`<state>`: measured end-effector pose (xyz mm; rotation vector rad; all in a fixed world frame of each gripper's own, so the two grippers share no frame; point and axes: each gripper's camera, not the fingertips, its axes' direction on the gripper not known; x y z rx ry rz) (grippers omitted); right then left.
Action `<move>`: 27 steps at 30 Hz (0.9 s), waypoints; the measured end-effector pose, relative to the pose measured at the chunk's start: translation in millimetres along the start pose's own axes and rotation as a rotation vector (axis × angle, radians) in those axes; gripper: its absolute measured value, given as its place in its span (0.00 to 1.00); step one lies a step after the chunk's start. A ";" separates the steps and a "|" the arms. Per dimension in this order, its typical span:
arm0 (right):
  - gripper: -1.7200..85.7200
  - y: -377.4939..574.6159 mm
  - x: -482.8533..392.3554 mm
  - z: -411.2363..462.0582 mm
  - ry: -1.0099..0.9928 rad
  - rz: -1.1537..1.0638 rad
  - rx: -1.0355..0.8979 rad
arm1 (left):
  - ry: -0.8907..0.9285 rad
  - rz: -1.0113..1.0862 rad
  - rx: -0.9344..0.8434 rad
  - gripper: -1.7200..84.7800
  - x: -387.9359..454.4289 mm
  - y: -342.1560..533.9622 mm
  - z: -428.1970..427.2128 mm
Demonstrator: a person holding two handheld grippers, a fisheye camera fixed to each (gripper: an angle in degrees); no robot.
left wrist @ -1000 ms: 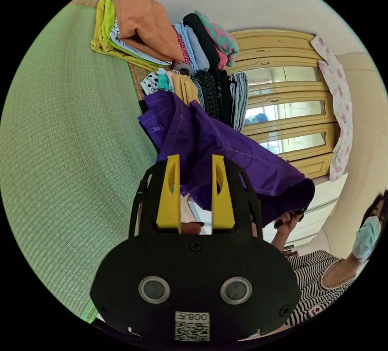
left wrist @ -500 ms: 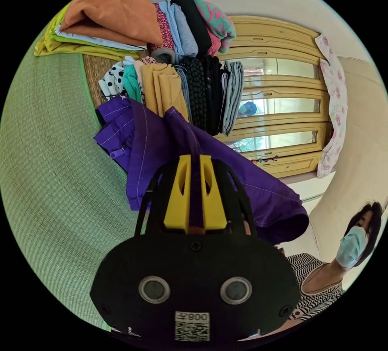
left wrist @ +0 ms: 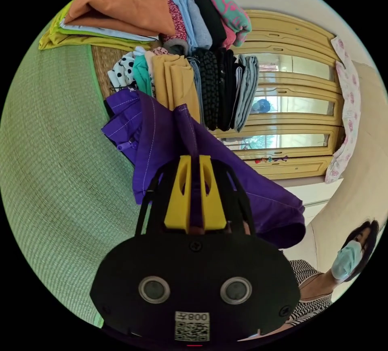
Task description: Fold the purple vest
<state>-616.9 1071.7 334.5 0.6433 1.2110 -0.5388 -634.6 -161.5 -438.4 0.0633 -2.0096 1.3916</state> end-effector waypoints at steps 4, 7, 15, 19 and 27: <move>0.03 2.0 5.1 -10.3 -0.032 0.015 0.044 | 0.053 0.024 0.052 0.04 6.0 34.1 -30.5; 0.03 0.4 5.3 -19.1 -0.056 0.006 0.079 | 0.122 0.077 0.127 0.03 19.6 75.6 -72.9; 0.03 -15.6 -23.4 -19.2 -0.125 -0.108 0.119 | 0.199 0.284 0.411 0.03 89.9 240.5 -228.2; 0.03 -25.1 -53.5 -11.5 -0.195 -0.189 0.136 | 0.182 0.404 0.531 0.03 132.1 325.9 -290.1; 0.03 -39.1 -131.9 -6.6 -0.295 -0.361 0.171 | 0.056 0.725 0.768 0.03 242.5 529.8 -396.5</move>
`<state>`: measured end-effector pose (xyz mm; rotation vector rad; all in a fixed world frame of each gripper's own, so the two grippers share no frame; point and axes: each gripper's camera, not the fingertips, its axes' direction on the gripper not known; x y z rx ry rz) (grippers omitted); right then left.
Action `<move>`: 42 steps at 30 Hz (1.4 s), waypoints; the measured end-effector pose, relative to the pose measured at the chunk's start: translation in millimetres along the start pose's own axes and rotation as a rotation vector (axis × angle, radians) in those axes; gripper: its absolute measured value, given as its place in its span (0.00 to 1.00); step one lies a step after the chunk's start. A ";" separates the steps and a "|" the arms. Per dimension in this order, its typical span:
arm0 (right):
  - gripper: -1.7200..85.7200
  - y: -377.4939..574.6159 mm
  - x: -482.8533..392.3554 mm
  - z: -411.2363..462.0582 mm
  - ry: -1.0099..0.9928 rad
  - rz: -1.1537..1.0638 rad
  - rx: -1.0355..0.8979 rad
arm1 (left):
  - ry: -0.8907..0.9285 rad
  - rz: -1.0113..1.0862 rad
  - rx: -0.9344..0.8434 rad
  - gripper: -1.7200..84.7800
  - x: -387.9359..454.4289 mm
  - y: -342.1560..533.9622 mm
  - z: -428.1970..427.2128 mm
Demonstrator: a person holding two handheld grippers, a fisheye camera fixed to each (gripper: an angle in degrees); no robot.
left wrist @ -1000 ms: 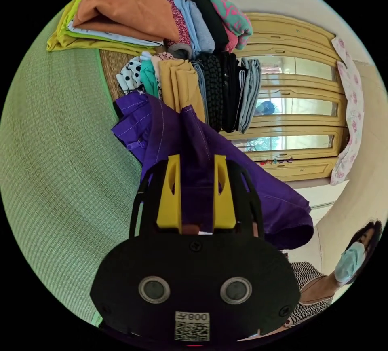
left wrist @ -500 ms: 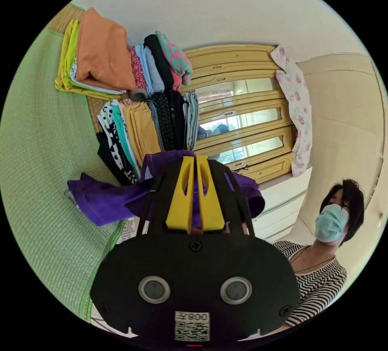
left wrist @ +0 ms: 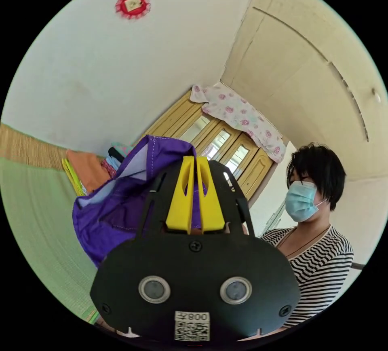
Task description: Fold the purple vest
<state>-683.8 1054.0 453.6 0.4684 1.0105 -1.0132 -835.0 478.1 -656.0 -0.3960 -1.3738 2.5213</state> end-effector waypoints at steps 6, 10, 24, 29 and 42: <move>0.03 -19.6 -55.4 15.6 -0.065 -0.118 0.047 | -0.085 0.230 0.073 0.03 127.0 4.7 -97.8; 0.03 -24.6 -85.2 24.7 -0.118 -0.164 0.071 | -0.150 0.320 0.105 0.03 189.5 17.0 -146.7; 0.02 -13.3 -161.7 36.0 -0.207 -0.347 0.163 | -0.334 0.629 0.201 0.03 368.1 52.9 -278.0; 0.02 -4.1 -162.0 52.8 -0.175 -0.382 0.187 | -0.370 0.694 0.212 0.03 389.3 54.1 -295.1; 0.03 15.9 -60.4 234.4 -0.006 -0.331 0.061 | -0.522 0.536 0.175 0.03 262.8 -11.3 -312.3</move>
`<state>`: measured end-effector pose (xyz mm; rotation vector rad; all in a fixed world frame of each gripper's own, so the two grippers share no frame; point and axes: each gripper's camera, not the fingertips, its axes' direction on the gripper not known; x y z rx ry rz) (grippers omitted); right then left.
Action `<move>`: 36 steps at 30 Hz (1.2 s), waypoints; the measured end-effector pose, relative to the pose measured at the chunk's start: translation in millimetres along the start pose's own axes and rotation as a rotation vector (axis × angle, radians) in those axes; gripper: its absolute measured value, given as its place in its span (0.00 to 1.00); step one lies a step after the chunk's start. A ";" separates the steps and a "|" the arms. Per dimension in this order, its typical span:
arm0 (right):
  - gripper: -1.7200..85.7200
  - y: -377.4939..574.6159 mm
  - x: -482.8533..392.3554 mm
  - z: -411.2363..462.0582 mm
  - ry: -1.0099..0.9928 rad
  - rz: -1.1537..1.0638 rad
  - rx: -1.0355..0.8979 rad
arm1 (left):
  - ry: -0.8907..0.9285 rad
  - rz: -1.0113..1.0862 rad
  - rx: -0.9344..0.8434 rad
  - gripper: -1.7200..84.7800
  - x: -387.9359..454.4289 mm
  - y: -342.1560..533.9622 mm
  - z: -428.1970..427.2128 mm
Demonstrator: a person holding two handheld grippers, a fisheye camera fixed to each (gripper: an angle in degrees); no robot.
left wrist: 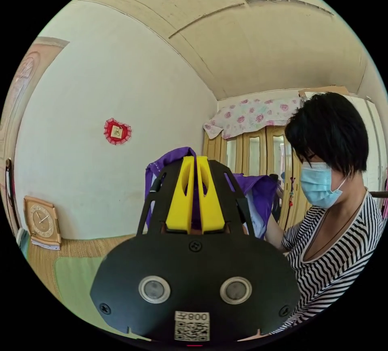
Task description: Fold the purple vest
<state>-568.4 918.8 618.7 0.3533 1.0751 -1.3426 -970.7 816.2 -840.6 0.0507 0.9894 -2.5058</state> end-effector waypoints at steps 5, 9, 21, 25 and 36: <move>0.03 48.4 91.0 164.1 0.053 0.078 -0.153 | -0.125 -0.108 -0.116 0.03 -114.3 20.2 71.6; 0.03 96.3 163.9 295.2 0.085 0.145 -0.294 | -0.235 -0.218 -0.246 0.03 -232.8 54.3 146.3; 0.05 449.1 391.4 654.1 0.147 0.609 -0.977 | -0.349 -0.757 -0.635 0.13 -516.1 302.6 269.1; 0.05 530.9 423.9 661.6 0.182 0.709 -1.045 | -0.304 -0.821 -0.712 0.14 -522.6 356.3 250.6; 0.11 576.6 361.6 503.8 0.141 0.667 -1.117 | -0.416 -0.897 -0.872 0.16 -418.5 416.5 108.0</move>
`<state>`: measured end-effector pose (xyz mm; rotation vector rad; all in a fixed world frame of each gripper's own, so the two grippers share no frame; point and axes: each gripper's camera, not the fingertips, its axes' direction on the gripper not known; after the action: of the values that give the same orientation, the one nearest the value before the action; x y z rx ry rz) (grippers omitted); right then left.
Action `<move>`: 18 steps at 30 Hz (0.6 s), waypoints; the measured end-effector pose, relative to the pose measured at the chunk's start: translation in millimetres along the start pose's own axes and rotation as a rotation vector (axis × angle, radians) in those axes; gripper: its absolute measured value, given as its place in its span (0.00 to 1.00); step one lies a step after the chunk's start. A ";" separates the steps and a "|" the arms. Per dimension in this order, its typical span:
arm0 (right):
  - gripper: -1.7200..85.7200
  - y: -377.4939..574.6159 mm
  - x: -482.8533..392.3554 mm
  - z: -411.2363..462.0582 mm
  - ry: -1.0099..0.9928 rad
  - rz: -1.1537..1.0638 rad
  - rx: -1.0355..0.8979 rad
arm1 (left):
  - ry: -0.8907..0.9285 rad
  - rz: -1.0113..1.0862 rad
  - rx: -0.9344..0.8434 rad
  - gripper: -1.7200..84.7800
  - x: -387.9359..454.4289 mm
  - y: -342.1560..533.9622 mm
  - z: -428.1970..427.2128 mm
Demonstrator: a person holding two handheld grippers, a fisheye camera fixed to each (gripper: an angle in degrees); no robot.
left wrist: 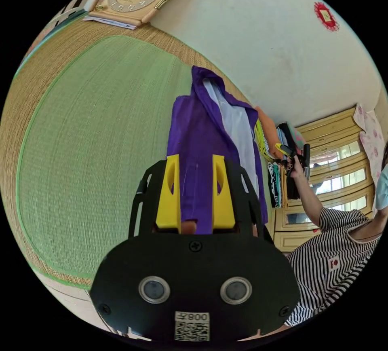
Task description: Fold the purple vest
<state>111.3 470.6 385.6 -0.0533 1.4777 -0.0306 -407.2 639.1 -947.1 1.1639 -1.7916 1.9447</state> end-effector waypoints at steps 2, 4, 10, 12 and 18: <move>0.11 72.5 8.7 -4.7 0.017 0.044 -0.039 | 0.016 -0.041 0.000 0.16 -7.6 29.7 -5.0; 0.11 125.9 18.6 -5.9 -0.008 0.112 -0.065 | 0.010 -0.085 0.009 0.16 -13.4 57.5 -9.0; 0.11 253.1 34.6 8.8 -0.065 0.276 -0.132 | 0.058 -0.172 0.005 0.16 -20.4 118.9 1.0; 0.11 272.2 34.4 19.8 -0.048 0.289 -0.163 | 0.066 -0.195 0.004 0.16 -22.1 129.3 11.4; 0.11 297.6 31.4 51.9 -0.038 0.292 -0.225 | 0.029 -0.198 -0.050 0.14 -17.9 128.6 41.9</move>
<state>162.2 767.0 342.8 -0.0201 1.4330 0.3718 -464.6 579.1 -1055.3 1.2391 -1.6324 1.7857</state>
